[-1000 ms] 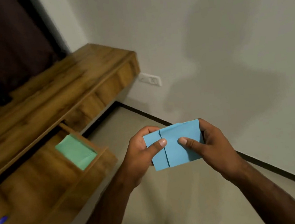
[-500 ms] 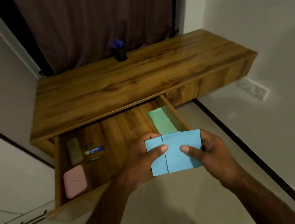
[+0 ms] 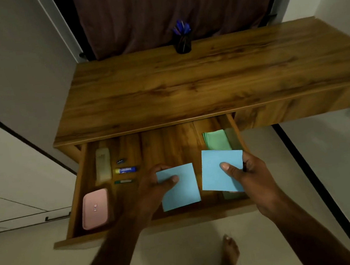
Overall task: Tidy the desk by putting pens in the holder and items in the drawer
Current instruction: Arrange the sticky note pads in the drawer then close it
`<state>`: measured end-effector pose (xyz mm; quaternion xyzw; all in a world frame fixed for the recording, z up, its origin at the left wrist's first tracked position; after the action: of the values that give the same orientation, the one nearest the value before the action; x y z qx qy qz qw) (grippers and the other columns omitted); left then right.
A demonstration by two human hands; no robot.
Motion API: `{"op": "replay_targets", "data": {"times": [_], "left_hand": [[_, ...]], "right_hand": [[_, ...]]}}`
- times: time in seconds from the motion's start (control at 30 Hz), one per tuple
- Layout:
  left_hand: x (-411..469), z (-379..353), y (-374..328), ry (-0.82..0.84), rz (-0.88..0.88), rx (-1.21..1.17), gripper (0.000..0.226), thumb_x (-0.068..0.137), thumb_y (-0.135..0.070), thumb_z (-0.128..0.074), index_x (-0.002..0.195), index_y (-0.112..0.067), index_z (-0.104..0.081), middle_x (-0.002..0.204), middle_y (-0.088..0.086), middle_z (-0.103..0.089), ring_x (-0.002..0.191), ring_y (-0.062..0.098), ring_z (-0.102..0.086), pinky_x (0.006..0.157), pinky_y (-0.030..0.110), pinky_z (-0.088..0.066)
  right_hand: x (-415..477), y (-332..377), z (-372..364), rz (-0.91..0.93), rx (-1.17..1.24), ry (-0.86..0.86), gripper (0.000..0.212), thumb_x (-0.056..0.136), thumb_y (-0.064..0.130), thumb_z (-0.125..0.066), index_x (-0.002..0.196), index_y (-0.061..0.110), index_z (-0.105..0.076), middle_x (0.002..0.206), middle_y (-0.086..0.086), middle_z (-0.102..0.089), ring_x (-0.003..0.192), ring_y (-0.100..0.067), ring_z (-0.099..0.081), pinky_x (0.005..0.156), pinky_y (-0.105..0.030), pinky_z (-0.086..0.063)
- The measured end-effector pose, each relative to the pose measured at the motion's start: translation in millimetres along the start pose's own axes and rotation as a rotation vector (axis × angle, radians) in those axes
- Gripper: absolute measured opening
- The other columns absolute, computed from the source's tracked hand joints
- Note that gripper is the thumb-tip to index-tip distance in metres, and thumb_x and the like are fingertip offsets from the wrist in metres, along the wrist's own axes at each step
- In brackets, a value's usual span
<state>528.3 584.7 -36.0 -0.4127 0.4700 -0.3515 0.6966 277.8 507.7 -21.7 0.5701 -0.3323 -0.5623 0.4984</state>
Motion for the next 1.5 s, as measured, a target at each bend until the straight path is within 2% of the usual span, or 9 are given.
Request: {"op": "replay_targets", "data": {"times": [0.1, 0.27, 0.53, 0.67, 0.77, 1.03, 1.17, 1.27, 1.5], "left_hand": [[25, -9, 26, -0.03, 0.158, -0.061, 0.031, 0.09, -0.022, -0.07, 0.118, -0.022, -0.057, 0.119, 0.012, -0.059, 0.106, 0.032, -0.061, 0.084, 0.049, -0.056], [53, -36, 54, -0.003, 0.285, -0.088, 0.031, 0.09, -0.01, -0.067, 0.117, -0.021, -0.055, 0.119, 0.013, -0.06, 0.103, 0.028, -0.061, 0.086, 0.046, -0.054], [81, -85, 87, 0.213, 0.334, 0.023, 0.029, 0.089, -0.013, -0.07, 0.114, -0.016, -0.057, 0.116, 0.011, -0.064, 0.106, 0.028, -0.064, 0.089, 0.049, -0.058], [93, -108, 104, 0.273, 0.384, 0.129, 0.036, 0.086, -0.016, -0.072, 0.118, -0.02, -0.056, 0.119, 0.008, -0.06, 0.107, 0.027, -0.062, 0.09, 0.049, -0.057], [97, -116, 114, 0.241, 0.417, 0.16, 0.041, 0.086, -0.017, -0.072, 0.122, -0.021, -0.053, 0.122, 0.008, -0.058, 0.107, 0.027, -0.061, 0.087, 0.045, -0.058], [104, -123, 122, 0.133, 0.363, 0.348, 0.048, 0.09, -0.021, -0.07, 0.133, -0.02, -0.049, 0.135, 0.003, -0.051, 0.119, 0.023, -0.051, 0.078, 0.019, -0.042], [103, -115, 113, 0.098, 0.21, 0.677, 0.076, 0.084, -0.04, -0.073, 0.145, -0.019, -0.032, 0.144, 0.007, -0.041, 0.128, 0.029, -0.046, 0.1, 0.041, -0.047], [102, -102, 105, 0.037, 0.157, 0.843, 0.092, 0.076, -0.053, -0.076, 0.143, -0.014, -0.026, 0.143, 0.012, -0.038, 0.128, 0.031, -0.046, 0.098, 0.044, -0.05], [103, -95, 92, 0.014, 0.063, 0.783, 0.091, 0.079, -0.029, -0.076, 0.149, -0.015, -0.019, 0.143, 0.011, -0.035, 0.127, 0.029, -0.045, 0.098, 0.043, -0.051]], "right_hand": [[43, -11, 11, -0.049, -0.044, -0.002, 0.024, 0.098, 0.021, -0.065, 0.121, 0.02, -0.063, 0.108, 0.001, -0.069, 0.093, -0.013, -0.066, 0.052, -0.015, -0.052], [102, -38, 16, -0.158, -0.098, 0.009, 0.03, 0.1, 0.015, -0.059, 0.13, 0.018, -0.059, 0.119, -0.007, -0.066, 0.102, -0.023, -0.064, 0.087, -0.048, -0.059], [149, -63, 1, -0.252, -0.194, 0.054, 0.026, 0.099, 0.008, -0.059, 0.123, 0.019, -0.059, 0.108, -0.001, -0.065, 0.092, -0.015, -0.063, 0.078, -0.036, -0.055], [155, -72, -11, -0.263, -0.299, 0.051, 0.031, 0.095, 0.013, -0.064, 0.126, 0.016, -0.062, 0.119, -0.006, -0.067, 0.103, -0.024, -0.065, 0.091, -0.046, -0.056], [156, -76, -17, -0.252, -0.335, 0.073, 0.029, 0.095, 0.009, -0.064, 0.125, 0.009, -0.063, 0.113, -0.005, -0.067, 0.093, -0.013, -0.063, 0.077, -0.029, -0.052], [157, -90, -30, -0.246, -0.378, 0.063, 0.031, 0.093, 0.007, -0.067, 0.124, 0.008, -0.063, 0.119, -0.007, -0.069, 0.106, -0.021, -0.066, 0.092, -0.042, -0.057], [162, -92, -33, -0.25, -0.35, 0.072, 0.03, 0.093, 0.005, -0.067, 0.123, 0.008, -0.062, 0.119, -0.009, -0.069, 0.106, -0.023, -0.067, 0.083, -0.037, -0.059], [163, -92, -42, -0.225, -0.357, 0.106, 0.028, 0.093, 0.004, -0.068, 0.119, 0.01, -0.061, 0.114, -0.008, -0.07, 0.102, -0.02, -0.068, 0.074, -0.028, -0.056], [164, -101, -65, -0.114, -0.553, 0.159, 0.038, 0.092, 0.007, -0.068, 0.127, 0.019, -0.057, 0.121, -0.003, -0.07, 0.108, -0.019, -0.067, 0.08, -0.034, -0.06]]}}
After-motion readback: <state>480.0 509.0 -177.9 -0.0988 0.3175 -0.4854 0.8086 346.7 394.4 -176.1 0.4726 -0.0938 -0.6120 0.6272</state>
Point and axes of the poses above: each hand's wrist, its own x-axis towards the middle knuckle, its own z-axis out of the back of the hand, y = z × x, the point moved 10 cm from there along x, towards the middle knuckle
